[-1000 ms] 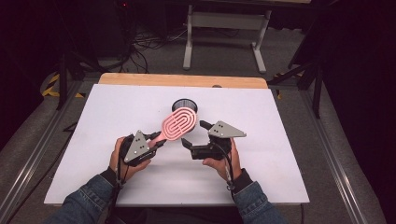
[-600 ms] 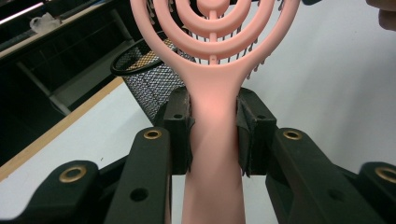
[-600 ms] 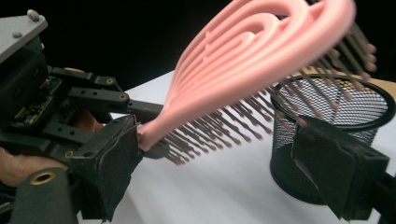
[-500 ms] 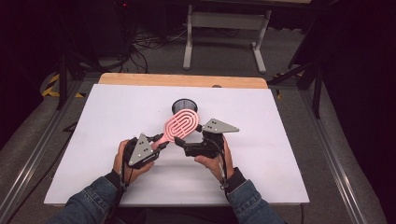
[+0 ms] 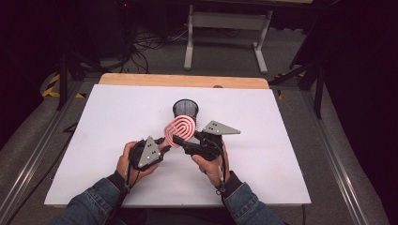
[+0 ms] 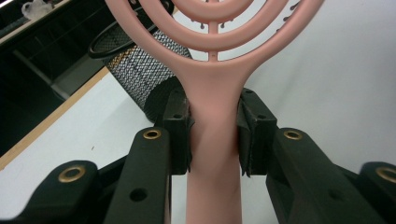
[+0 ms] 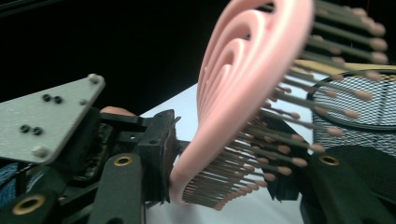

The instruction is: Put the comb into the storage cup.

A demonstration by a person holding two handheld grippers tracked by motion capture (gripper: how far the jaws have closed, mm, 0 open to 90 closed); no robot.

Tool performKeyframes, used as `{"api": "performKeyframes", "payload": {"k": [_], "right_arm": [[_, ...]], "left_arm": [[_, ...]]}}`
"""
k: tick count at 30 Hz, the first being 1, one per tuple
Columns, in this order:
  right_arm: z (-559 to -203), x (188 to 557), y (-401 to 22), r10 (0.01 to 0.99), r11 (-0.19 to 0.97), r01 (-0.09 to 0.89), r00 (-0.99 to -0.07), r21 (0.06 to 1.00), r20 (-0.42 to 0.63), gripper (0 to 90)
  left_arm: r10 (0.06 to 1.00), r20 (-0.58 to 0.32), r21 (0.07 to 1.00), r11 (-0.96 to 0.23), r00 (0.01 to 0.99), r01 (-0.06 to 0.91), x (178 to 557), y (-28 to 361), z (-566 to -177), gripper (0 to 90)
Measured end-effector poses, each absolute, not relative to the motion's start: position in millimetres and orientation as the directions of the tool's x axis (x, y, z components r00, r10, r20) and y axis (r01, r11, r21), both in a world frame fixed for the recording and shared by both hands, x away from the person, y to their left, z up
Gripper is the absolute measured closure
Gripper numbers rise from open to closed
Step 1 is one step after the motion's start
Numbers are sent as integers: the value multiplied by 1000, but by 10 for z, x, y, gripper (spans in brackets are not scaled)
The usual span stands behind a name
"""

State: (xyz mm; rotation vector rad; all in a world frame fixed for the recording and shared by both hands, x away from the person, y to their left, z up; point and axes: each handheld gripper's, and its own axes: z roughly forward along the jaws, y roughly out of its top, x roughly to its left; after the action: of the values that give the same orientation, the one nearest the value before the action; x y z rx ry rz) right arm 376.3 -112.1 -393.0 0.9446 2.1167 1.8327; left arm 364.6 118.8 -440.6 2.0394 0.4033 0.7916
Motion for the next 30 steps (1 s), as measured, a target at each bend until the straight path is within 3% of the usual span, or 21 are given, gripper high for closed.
{"api": "performKeyframes", "payload": {"k": [6, 13, 22, 30], "right_arm": [[-3958, 3730, -1109, 552, 15, 336, -788, 942, 272, 624], [-3969, 3707, -1097, 550, 8, 322, -792, 947, 265, 624], [-3968, 3694, -1115, 539, -3, 300, -803, 954, 254, 625], [-3957, 3691, -1135, 536, -1, 285, -809, 959, 241, 626]], "left_arm": [[551, 380, 832, -555, 743, -13, 3654, 1182, -4410, 689], [543, 420, 813, -581, 727, -36, 3624, 1149, -4408, 638], [558, 403, 833, -552, 725, -39, 3603, 1138, -4392, 421], [479, 370, 831, -553, 796, -54, 3578, 1073, -4411, 249]]}}
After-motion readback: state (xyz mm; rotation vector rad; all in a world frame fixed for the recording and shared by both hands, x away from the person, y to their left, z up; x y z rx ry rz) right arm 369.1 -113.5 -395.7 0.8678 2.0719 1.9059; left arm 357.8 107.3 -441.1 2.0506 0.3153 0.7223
